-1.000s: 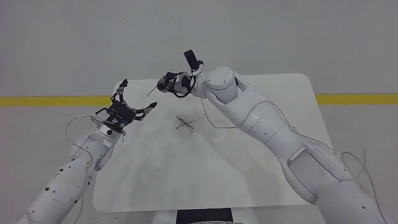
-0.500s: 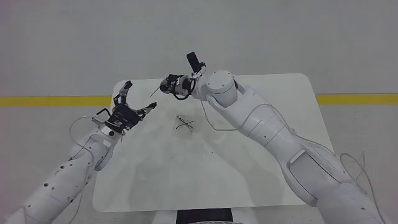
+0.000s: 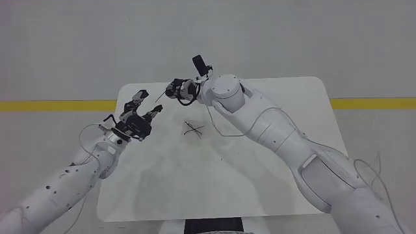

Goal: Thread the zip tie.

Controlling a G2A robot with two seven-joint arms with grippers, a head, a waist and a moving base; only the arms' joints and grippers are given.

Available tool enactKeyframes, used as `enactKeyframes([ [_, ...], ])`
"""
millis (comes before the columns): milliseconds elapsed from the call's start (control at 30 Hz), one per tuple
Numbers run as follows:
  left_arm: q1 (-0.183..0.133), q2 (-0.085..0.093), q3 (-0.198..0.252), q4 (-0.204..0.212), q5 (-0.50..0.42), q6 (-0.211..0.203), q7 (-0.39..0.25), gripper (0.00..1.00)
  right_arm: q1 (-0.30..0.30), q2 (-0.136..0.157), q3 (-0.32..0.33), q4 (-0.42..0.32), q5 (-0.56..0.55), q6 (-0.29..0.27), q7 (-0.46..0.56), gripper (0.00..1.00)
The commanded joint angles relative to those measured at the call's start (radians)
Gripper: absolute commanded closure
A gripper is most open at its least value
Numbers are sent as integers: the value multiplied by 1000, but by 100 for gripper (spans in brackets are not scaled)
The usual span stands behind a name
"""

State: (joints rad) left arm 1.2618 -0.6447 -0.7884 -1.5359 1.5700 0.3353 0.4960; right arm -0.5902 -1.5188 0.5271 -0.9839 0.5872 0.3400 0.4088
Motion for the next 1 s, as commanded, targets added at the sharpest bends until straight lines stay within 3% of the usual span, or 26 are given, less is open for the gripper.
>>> enactKeyframes([
  [0, -19, 8, 29, -1, 0, 5, -7, 53, 0, -1, -2, -2, 1, 0, -1, 100],
  [167, -55, 20, 69, 0, 0, 5, -25, 55, 7, -4, -10, 5, 5, 0, 5, 100],
  [367, -78, 25, 87, 7, 0, 5, -34, 58, 17, -10, -20, 20, 10, 0, 13, 100],
  [967, -108, 14, 116, 28, 0, 5, -42, 82, 38, -28, -31, 63, 25, 0, 29, 100],
])
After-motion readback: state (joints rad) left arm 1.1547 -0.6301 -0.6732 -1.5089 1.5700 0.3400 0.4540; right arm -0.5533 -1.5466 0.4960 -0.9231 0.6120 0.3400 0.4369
